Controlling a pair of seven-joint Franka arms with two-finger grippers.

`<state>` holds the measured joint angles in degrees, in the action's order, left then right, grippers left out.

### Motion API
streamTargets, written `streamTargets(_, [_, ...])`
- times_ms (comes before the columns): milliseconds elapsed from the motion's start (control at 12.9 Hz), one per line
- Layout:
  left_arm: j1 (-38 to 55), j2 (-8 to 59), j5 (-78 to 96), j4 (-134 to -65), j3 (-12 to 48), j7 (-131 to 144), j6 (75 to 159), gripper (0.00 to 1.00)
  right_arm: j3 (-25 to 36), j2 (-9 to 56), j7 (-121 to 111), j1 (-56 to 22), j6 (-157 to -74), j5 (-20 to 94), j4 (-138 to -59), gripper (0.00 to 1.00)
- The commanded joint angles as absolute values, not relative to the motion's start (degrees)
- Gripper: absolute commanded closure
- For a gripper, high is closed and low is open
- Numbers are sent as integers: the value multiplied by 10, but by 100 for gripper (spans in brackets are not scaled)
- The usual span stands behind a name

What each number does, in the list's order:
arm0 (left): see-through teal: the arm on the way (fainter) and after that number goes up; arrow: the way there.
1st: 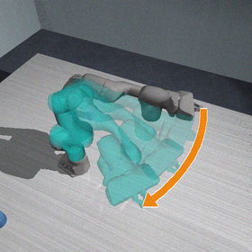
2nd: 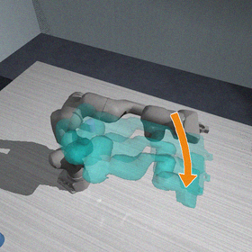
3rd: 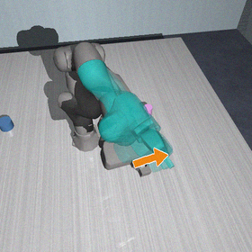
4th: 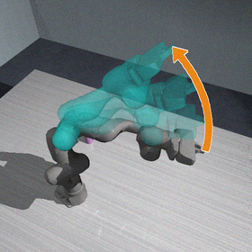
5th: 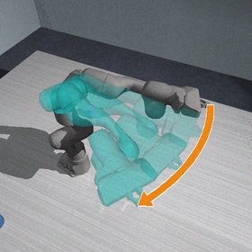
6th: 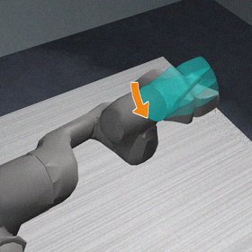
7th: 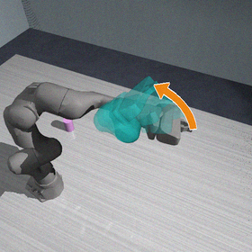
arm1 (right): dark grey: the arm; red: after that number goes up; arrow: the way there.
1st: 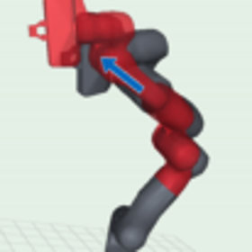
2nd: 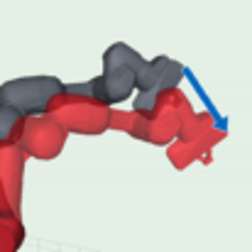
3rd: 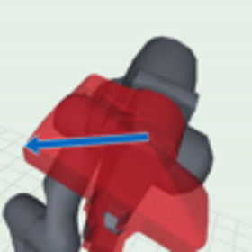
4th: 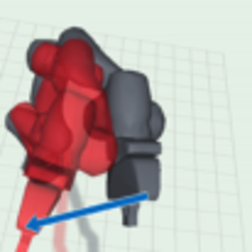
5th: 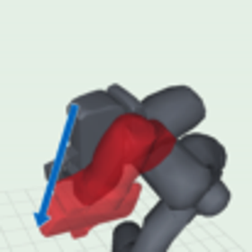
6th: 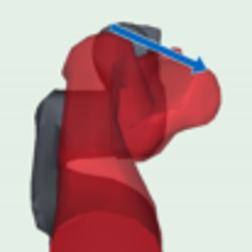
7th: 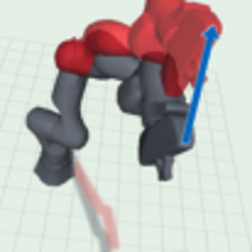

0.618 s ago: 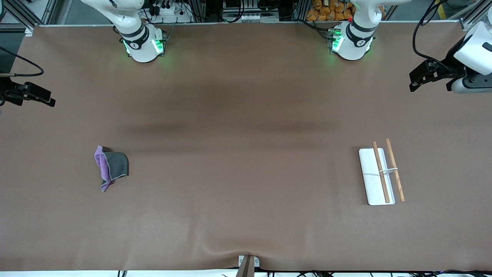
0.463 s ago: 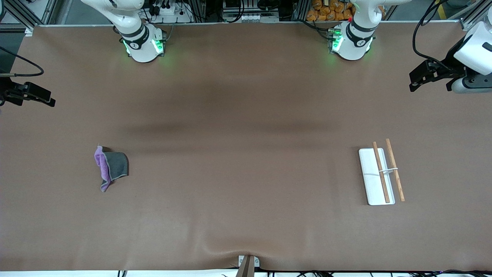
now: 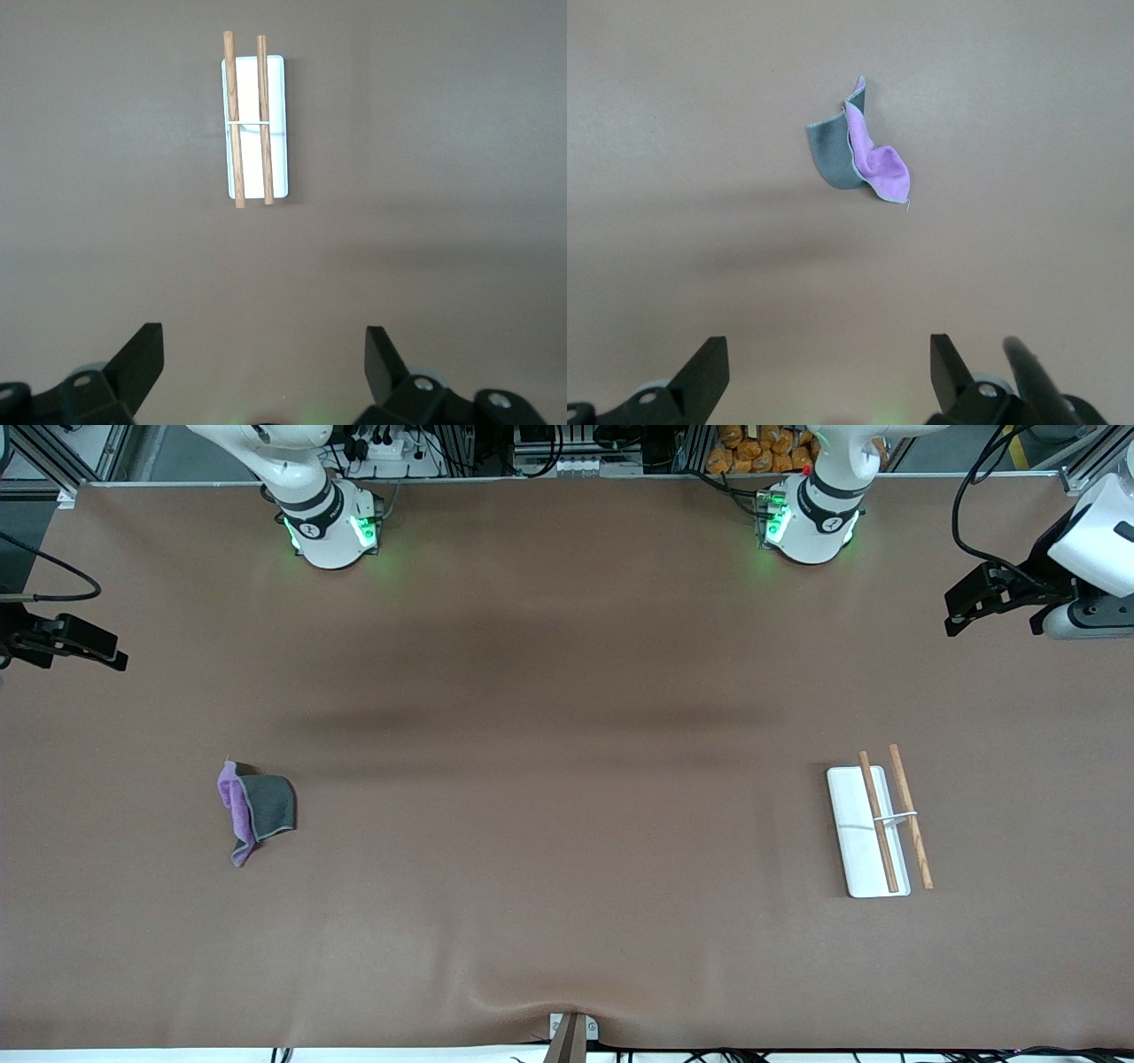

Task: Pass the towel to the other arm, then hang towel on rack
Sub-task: 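Move the right gripper toward the purple towel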

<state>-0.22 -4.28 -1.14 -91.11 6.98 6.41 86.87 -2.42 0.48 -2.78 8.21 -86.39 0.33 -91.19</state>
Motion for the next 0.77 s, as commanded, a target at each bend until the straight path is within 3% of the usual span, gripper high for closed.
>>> streamTargets(0, [-4,-38,-3,-907,65,53,867,0,-31,2,-27,93,-858,-2,-912,0])
streamTargets(695, [-3,-28,-3,-909,66,52,878,0,-31,4,-28,92,-857,-1,-914,0])
